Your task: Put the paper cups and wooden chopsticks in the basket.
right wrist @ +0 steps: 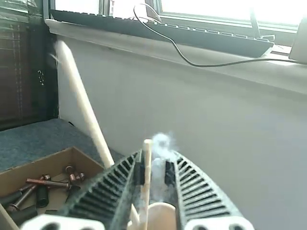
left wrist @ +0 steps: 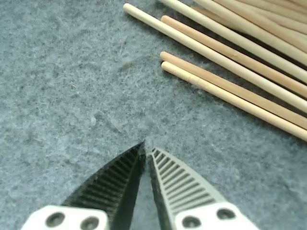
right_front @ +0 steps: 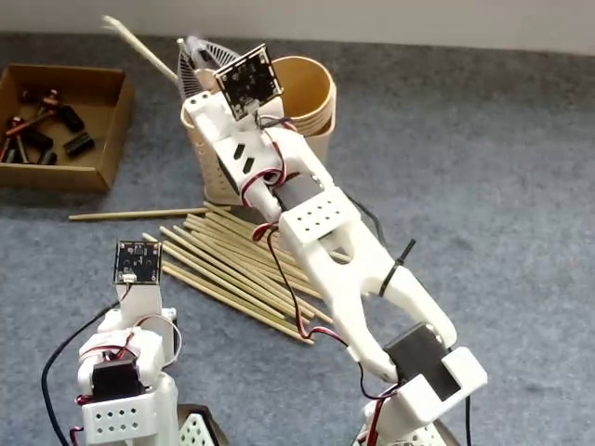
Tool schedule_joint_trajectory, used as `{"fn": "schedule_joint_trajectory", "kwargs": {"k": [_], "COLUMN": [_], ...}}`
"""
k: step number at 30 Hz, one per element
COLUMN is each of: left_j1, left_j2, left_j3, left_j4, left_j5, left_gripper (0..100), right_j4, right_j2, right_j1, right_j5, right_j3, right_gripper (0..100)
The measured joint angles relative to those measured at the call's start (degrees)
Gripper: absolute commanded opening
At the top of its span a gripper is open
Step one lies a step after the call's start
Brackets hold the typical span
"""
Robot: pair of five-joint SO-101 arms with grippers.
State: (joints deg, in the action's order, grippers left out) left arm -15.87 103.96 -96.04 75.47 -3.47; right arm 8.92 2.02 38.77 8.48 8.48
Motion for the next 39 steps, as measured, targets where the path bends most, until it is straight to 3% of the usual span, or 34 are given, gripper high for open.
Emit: {"fn": "schedule_joint_trajectory", "kwargs": {"k": [7,14,26,36,39], "left_j1": [0.0,0.0,0.0,0.0,0.0], "left_j2": [0.0,0.0,0.0,0.0,0.0], "left_j3": [0.0,0.0,0.0,0.0,0.0], "left_j4": [0.0,0.0,0.0,0.0,0.0], "left_j5": [0.0,0.0,0.0,0.0,0.0], "left_gripper": [0,0,0,0,0], "right_j4": [-1.7,-8.4,-9.5,-32.0,-37.9], "right_j2": [-1.3,-9.0,-26.4,-44.6,-52.0], "right_j1": [0.0,1.5,4.8,7.4,7.4], "right_j5": [0.0,0.0,0.0,0.0,0.0], "right_j3": [0.0,3.1,14.6,20.3,24.8], "right_gripper": [8.4,8.4,8.4,8.4,4.0]}}
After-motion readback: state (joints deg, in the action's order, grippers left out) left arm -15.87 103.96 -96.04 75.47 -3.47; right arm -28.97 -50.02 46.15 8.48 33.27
